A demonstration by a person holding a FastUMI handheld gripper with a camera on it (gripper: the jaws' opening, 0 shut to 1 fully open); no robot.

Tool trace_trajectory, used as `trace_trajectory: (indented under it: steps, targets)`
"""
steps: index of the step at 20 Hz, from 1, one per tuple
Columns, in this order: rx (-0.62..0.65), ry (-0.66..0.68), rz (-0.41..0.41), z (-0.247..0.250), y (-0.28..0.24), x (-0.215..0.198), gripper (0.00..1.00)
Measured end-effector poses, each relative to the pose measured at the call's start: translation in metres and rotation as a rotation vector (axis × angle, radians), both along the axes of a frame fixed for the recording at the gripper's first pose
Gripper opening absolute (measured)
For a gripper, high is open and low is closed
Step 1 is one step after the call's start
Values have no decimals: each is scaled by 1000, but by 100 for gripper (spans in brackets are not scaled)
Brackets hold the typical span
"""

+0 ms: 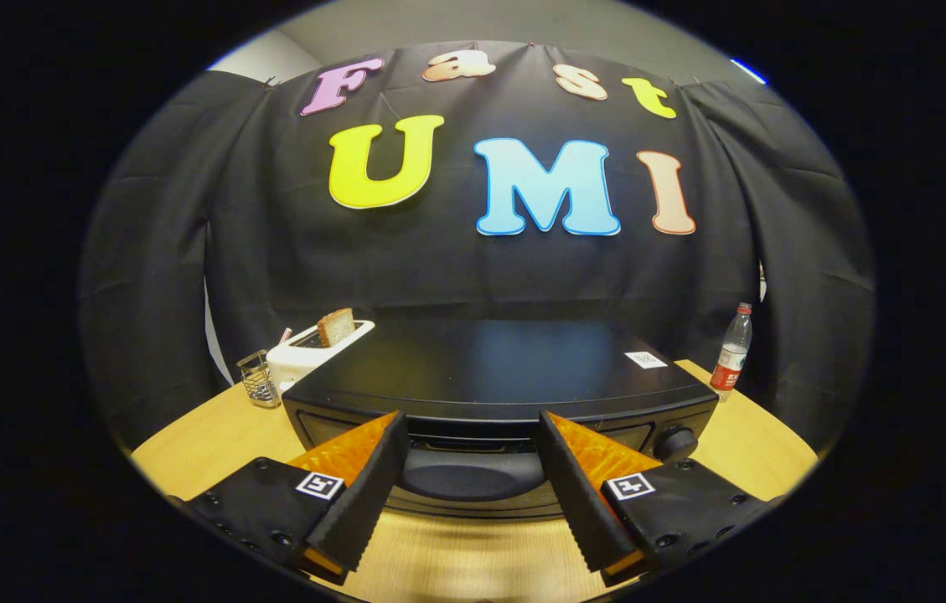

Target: Open the toaster oven, put the food inside, and close the toaster oven door.

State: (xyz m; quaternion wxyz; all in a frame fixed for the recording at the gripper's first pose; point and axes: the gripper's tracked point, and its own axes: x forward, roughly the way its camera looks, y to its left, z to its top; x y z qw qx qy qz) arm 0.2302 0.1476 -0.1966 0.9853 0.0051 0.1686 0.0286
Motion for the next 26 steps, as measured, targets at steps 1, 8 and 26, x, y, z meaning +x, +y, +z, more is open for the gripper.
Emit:
trace_trajectory:
  steps: [1, 8, 26]
  targets:
    - [0, 7, 6, 0, 1, -5, 98]
    - [-26, 53, 56, -13, 2, -51, 97]
    - [-68, 189, 111, -54, 3, -106, 98]
